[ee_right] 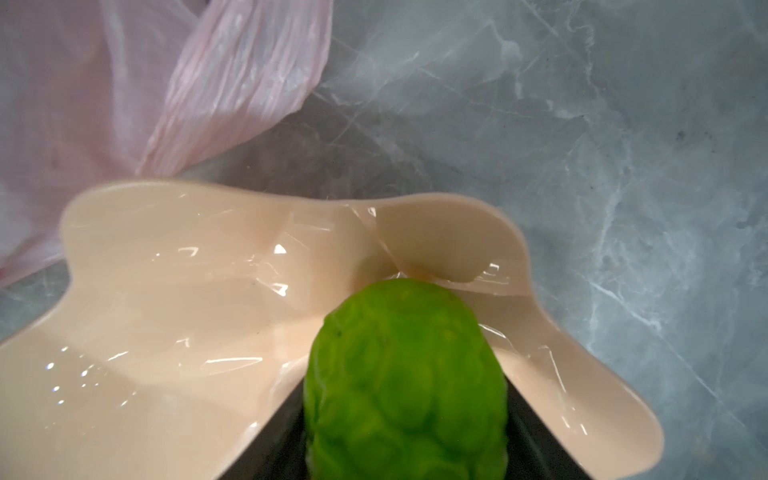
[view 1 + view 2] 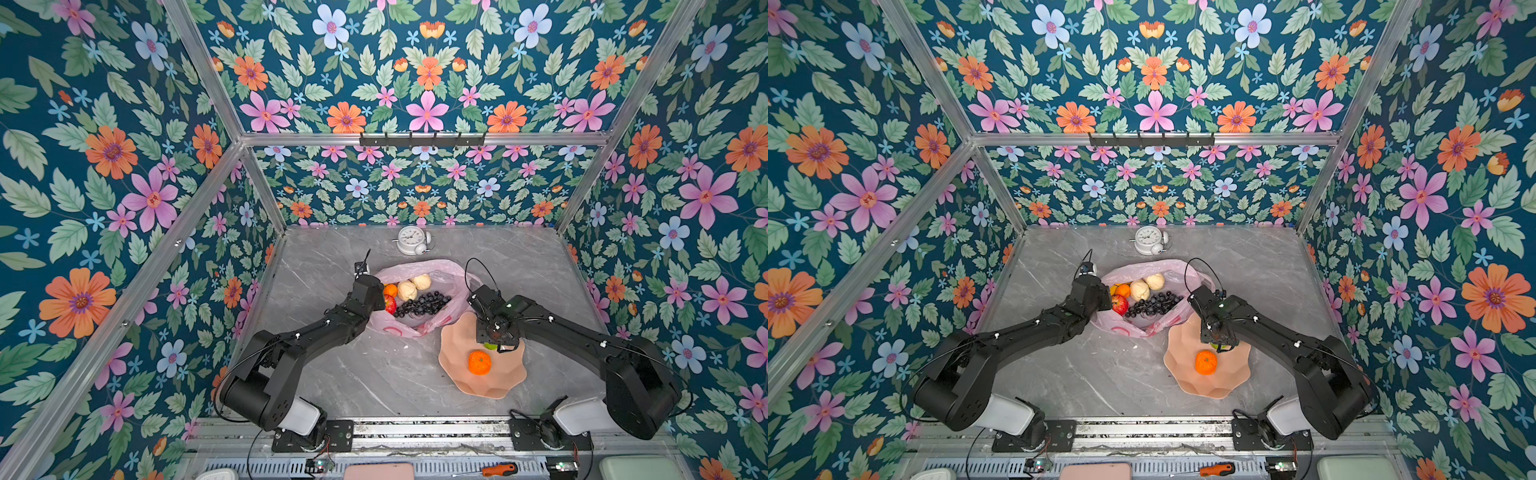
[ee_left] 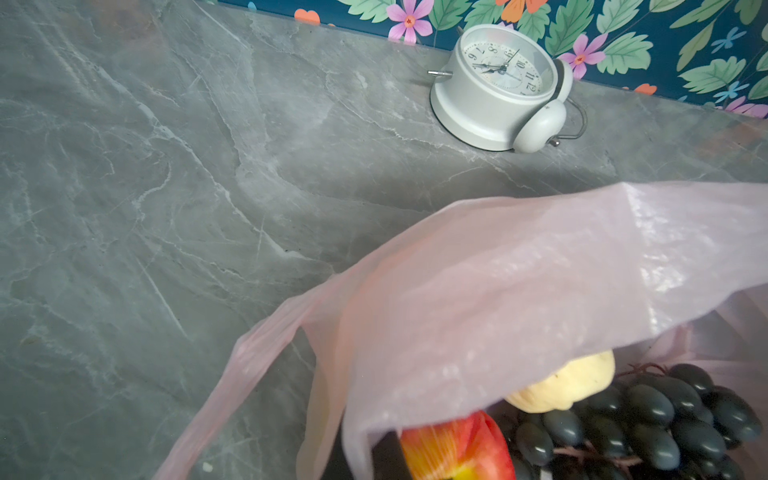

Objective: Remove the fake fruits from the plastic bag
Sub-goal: 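Lift the green fruit out and carry it over the peach bowl, then lower the green fruit into the bowl and open the right gripper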

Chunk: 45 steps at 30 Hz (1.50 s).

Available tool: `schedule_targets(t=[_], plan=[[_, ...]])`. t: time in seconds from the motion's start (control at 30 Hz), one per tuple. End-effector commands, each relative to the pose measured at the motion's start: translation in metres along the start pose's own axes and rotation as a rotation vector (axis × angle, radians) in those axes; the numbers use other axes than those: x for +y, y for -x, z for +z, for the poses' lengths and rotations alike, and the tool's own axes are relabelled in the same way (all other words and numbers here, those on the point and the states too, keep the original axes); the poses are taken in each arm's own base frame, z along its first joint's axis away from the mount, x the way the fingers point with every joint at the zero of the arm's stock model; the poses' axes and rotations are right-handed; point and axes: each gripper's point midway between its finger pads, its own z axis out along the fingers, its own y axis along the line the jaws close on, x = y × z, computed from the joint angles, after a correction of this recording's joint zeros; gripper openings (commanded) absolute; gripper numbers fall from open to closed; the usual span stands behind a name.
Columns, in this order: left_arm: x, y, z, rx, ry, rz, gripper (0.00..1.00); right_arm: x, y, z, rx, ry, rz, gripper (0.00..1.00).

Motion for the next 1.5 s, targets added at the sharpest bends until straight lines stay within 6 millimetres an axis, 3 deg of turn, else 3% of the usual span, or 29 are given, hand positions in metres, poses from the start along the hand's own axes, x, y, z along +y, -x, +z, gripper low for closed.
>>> schedule_targets(t=[0.0,0.63,1.13,1.47], plan=[[0.001,0.002,0.0,-0.011,0.007,0.001,0.05,-0.002,-0.003,0.001,0.012,-0.025,0.008,0.6],[0.002,0.002,0.0,-0.013,0.009,0.001,0.05,0.02,-0.017,0.009,0.067,-0.028,-0.044,0.61],[0.002,0.002,0.0,-0.013,0.009,0.001,0.05,0.007,-0.026,0.001,0.068,-0.075,-0.047,0.63],[0.002,0.003,0.0,-0.015,0.011,0.001,0.06,0.01,-0.024,-0.001,0.057,-0.062,-0.047,0.73]])
